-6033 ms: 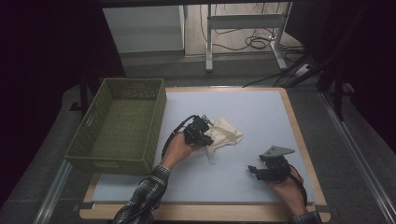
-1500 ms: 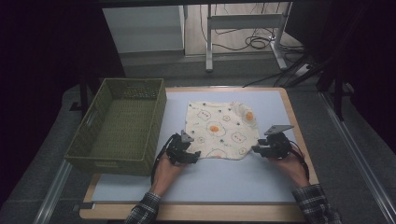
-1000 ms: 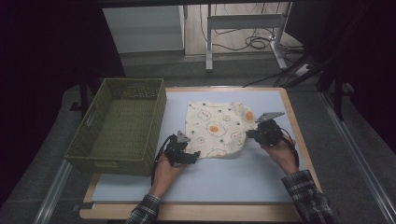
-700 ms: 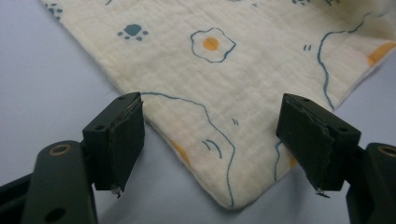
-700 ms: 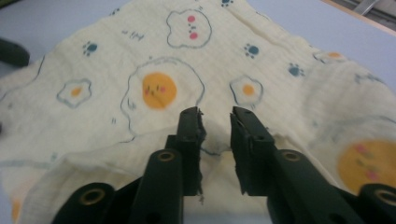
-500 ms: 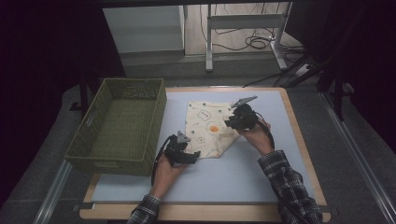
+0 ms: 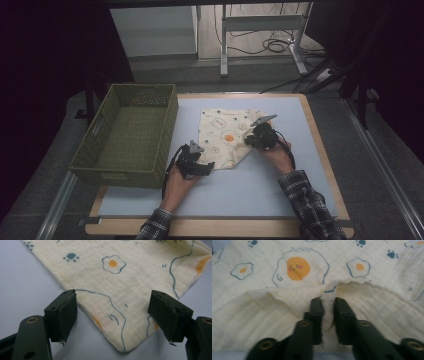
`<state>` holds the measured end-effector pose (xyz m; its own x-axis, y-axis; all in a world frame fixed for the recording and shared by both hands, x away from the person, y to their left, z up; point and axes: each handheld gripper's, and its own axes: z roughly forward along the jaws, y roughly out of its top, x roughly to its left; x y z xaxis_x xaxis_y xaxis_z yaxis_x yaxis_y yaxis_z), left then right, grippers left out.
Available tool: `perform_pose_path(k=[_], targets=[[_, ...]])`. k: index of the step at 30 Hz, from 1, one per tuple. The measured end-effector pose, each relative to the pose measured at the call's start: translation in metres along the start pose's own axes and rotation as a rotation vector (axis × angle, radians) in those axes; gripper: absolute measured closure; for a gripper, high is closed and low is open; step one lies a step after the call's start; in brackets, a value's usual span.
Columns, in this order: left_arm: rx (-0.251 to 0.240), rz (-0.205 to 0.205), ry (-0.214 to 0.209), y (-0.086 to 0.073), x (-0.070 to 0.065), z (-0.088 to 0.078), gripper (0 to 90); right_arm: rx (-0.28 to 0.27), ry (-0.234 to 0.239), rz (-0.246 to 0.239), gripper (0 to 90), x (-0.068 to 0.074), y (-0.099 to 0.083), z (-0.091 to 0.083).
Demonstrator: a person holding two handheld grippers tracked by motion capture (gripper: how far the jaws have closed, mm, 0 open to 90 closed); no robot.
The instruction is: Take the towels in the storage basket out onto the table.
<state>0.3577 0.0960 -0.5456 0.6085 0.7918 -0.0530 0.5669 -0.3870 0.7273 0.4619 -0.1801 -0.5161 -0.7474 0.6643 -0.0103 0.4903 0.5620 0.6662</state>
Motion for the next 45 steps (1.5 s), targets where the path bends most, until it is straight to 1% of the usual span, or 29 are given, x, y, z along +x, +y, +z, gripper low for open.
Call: perform_pose_path(k=[3, 4, 5, 7, 9, 11, 12, 13, 15, 16, 19, 20, 21, 22, 23, 24, 26, 28, 31, 32, 35, 36, 37, 38, 39, 40, 41, 42, 45], targets=[[0.001, 0.001, -0.003, 0.000, 0.001, 0.000, 23.4, 0.006, -0.016, -0.034, 85.2, 0.006, 0.001, -0.003], [0.004, -0.006, 0.001, 0.000, 0.000, -0.002, 23.4, 0.006, -0.016, -0.034, 85.2, 0.006, 0.001, -0.003], [0.001, -0.007, 0.007, -0.001, -0.001, -0.006, 30.2, -0.009, -0.014, -0.049, 85.1, 0.009, 0.001, -0.016], [-0.002, -0.005, 0.023, -0.003, -0.002, -0.010, 35.0, -0.025, -0.010, -0.039, 85.1, 0.009, 0.000, -0.026], [0.004, -0.002, 0.031, -0.005, -0.004, -0.013, 42.3, -0.031, -0.001, -0.024, 84.7, 0.008, -0.005, -0.043], [0.008, -0.001, 0.033, -0.006, -0.003, -0.014, 45.7, -0.038, 0.000, -0.018, 84.5, 0.007, -0.009, -0.054], [0.006, -0.012, 0.029, -0.008, -0.003, -0.017, 45.7, -0.038, 0.000, -0.018, 84.5, 0.007, -0.009, -0.054], [0.000, -0.015, 0.031, -0.010, -0.003, -0.020, 52.3, -0.038, 0.011, 0.000, 84.5, 0.007, -0.020, -0.074], [-0.003, -0.026, 0.035, -0.011, -0.002, -0.023, 54.0, -0.034, 0.009, 0.010, 84.5, 0.007, -0.029, -0.085], [-0.001, -0.028, 0.033, -0.012, -0.001, -0.023, 54.6, -0.026, 0.008, 0.019, 84.5, 0.007, -0.037, -0.093], [-0.006, -0.034, 0.035, -0.015, -0.002, -0.024, 55.1, 0.000, -0.005, 0.046, 84.2, 0.003, -0.058, -0.105], [-0.008, -0.036, 0.035, -0.016, -0.003, -0.024, 55.2, 0.006, -0.004, 0.069, 83.3, 0.000, -0.069, -0.109], [-0.009, -0.027, 0.040, -0.016, -0.004, -0.025, 55.1, 0.010, 0.004, 0.086, 81.7, -0.002, -0.077, -0.112], [-0.010, -0.023, 0.043, -0.016, -0.005, -0.026, 54.6, 0.015, 0.002, 0.103, 78.3, -0.005, -0.085, -0.114], [-0.010, -0.014, 0.048, -0.016, -0.006, -0.027, 54.4, 0.016, -0.007, 0.109, 77.1, -0.007, -0.091, -0.115], [-0.013, -0.008, 0.051, -0.016, -0.008, -0.028, 54.4, 0.021, -0.027, 0.123, 75.3, -0.009, -0.099, -0.118], [-0.006, -0.002, 0.050, -0.016, -0.008, -0.029, 54.7, 0.006, -0.033, 0.148, 72.8, -0.013, -0.109, -0.123], [0.000, -0.002, 0.053, -0.017, -0.008, -0.028, 55.6, -0.021, -0.025, 0.171, 70.1, -0.014, -0.114, -0.126], [-0.011, -0.030, 0.032, -0.018, -0.005, -0.025, 56.0, -0.042, -0.010, 0.175, 66.1, -0.011, -0.115, -0.122], [-0.014, -0.031, 0.024, -0.018, -0.005, -0.024, 57.3, -0.049, -0.006, 0.168, 64.3, -0.009, -0.114, -0.117], [-0.024, -0.029, 0.005, -0.019, -0.007, -0.023, 63.4, -0.037, 0.003, 0.157, 63.7, -0.004, -0.110, -0.102], [-0.024, -0.028, -0.001, -0.019, -0.007, -0.023, 66.4, -0.029, 0.000, 0.151, 64.8, -0.002, -0.109, -0.096], [-0.026, -0.031, -0.012, -0.019, -0.007, -0.023, 69.3, -0.042, -0.014, 0.154, 71.3, 0.000, -0.108, -0.094], [-0.030, -0.039, -0.033, -0.020, -0.007, -0.023, 72.9, -0.041, -0.015, 0.155, 81.8, 0.001, -0.107, -0.093], [-0.032, -0.049, -0.053, -0.020, -0.007, -0.023, 80.1, -0.044, 0.001, 0.152, 85.8, 0.003, -0.106, -0.092], [-0.033, -0.055, -0.062, -0.020, -0.007, -0.022, 84.8, -0.041, -0.009, 0.144, 86.7, 0.004, -0.105, -0.091], [-0.029, -0.047, -0.059, -0.019, -0.008, -0.023, 85.6, -0.037, -0.019, 0.132, 87.1, 0.007, -0.105, -0.092], [-0.023, -0.038, -0.055, -0.019, -0.008, -0.024, 86.5, -0.031, -0.013, 0.126, 87.2, 0.008, -0.105, -0.093], [-0.027, -0.038, -0.067, -0.020, -0.010, -0.031, 86.7, -0.041, -0.009, 0.116, 87.2, 0.013, -0.107, -0.103]])
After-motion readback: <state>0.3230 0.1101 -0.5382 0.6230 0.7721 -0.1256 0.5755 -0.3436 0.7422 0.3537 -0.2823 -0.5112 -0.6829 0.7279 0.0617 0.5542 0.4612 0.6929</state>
